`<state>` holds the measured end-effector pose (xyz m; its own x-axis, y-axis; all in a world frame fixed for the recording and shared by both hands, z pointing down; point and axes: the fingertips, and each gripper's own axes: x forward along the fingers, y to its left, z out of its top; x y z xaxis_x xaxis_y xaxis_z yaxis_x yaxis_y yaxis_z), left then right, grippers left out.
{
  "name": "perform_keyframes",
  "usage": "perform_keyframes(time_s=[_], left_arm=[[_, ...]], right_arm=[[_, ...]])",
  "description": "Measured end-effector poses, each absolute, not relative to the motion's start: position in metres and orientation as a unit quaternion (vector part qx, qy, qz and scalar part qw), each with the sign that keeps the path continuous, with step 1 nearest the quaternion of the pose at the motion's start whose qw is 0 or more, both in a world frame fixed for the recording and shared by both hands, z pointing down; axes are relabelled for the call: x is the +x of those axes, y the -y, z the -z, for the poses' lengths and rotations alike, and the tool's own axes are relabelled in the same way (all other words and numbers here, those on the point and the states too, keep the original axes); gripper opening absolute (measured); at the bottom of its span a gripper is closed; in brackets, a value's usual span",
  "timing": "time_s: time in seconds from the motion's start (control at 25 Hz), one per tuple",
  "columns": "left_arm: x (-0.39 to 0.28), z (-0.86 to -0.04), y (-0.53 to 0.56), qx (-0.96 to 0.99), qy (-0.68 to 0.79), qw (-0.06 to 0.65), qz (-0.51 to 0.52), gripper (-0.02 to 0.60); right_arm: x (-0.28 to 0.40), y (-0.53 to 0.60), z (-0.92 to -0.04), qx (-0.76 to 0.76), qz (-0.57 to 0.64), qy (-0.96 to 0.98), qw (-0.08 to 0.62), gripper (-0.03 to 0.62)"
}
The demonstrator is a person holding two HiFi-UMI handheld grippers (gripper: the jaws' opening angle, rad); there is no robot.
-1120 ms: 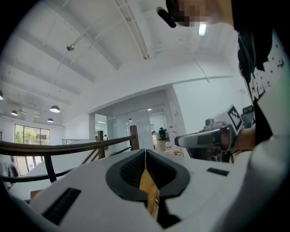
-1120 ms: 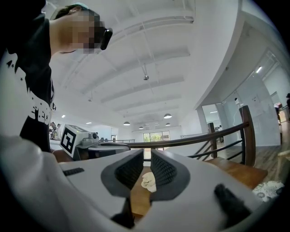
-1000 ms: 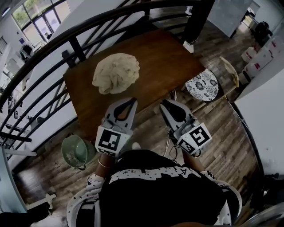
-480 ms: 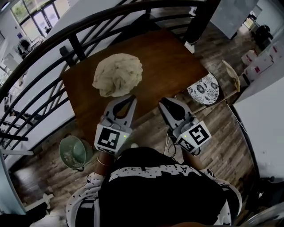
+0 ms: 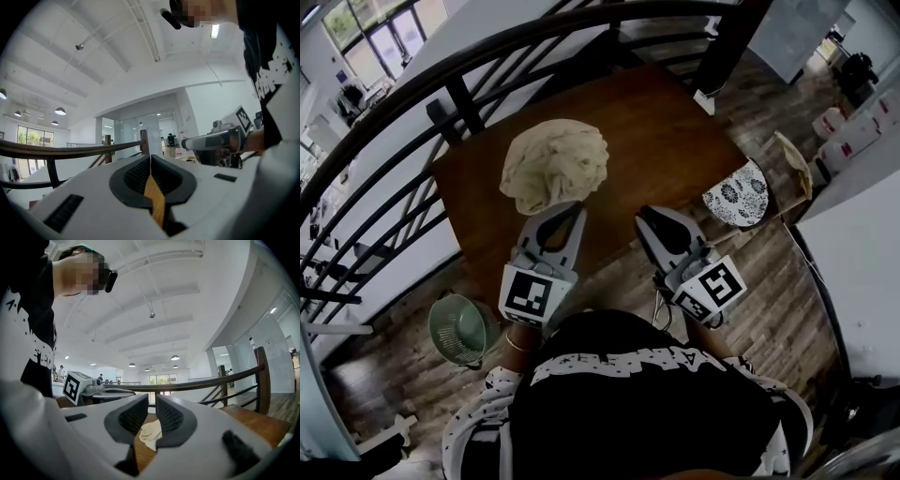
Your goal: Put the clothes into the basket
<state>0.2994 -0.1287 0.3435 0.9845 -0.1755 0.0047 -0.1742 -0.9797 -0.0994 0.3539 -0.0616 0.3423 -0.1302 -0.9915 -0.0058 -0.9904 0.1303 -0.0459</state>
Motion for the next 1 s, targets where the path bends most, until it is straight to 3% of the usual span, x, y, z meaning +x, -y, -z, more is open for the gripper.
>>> perform_keyframes(time_s=[1.0], left_arm=[[0.308,-0.348,0.203,-0.979,-0.198,0.046,0.032,0.015]], right_arm=[[0.381,0.150,-0.348,-0.570,0.027,-0.821,0.013,0.081]])
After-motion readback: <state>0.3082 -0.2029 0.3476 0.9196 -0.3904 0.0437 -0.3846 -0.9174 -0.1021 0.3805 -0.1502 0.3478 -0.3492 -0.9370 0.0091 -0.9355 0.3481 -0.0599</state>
